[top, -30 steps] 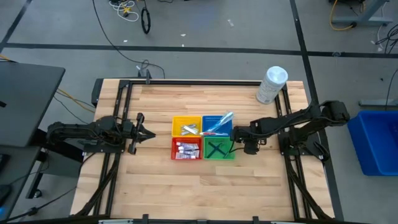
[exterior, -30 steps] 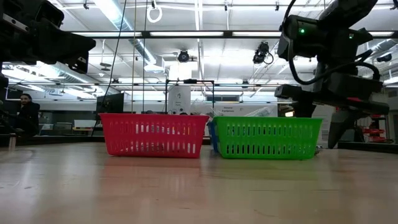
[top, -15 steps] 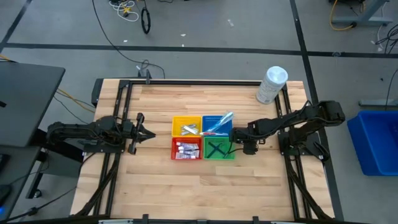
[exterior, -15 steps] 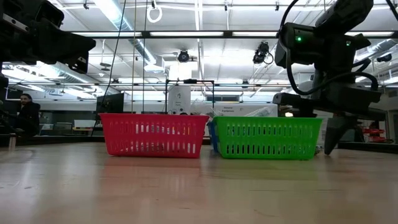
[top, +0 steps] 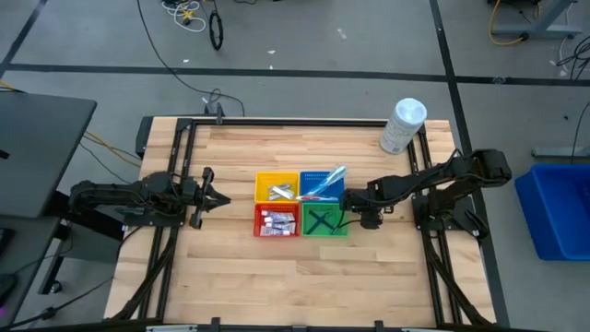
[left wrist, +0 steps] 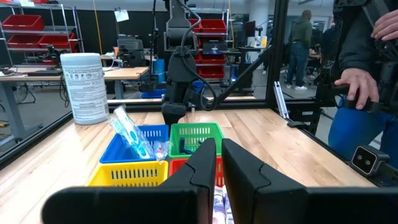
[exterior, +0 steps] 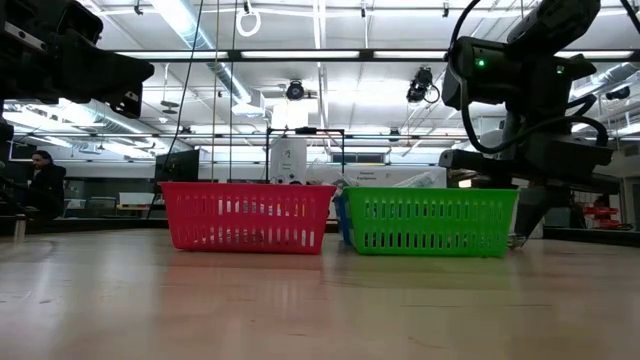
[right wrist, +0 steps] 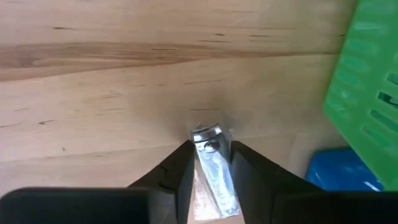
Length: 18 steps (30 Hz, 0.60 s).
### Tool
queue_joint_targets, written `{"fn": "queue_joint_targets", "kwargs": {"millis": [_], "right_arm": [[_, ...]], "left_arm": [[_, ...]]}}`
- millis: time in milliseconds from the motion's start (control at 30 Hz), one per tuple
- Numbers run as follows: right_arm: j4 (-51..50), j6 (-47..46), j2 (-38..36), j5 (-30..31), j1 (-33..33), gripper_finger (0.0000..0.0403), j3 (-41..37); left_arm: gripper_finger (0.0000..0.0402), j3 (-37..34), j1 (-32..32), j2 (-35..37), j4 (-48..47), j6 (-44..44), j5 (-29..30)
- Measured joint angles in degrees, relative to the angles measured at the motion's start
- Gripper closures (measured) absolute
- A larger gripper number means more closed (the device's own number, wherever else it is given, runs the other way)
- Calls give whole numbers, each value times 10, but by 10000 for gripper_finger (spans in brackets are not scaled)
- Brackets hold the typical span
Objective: Pick & Place Travel size toiletries
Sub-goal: Put the nail cutter into the yellow bin
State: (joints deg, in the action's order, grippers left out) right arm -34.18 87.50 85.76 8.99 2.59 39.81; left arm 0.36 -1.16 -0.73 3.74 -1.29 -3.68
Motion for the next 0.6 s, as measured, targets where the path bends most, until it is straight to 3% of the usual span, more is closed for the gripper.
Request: {"fn": "queue_joint_targets", "kwargs": {"millis": [267,600], "right_arm": [[-3,0,0,0,0,312,0],[-12,0,0,0,0,314,0]], "left_arm": [[369,0,0,0,0,0,0],[369,0,0,0,0,0,0]]}}
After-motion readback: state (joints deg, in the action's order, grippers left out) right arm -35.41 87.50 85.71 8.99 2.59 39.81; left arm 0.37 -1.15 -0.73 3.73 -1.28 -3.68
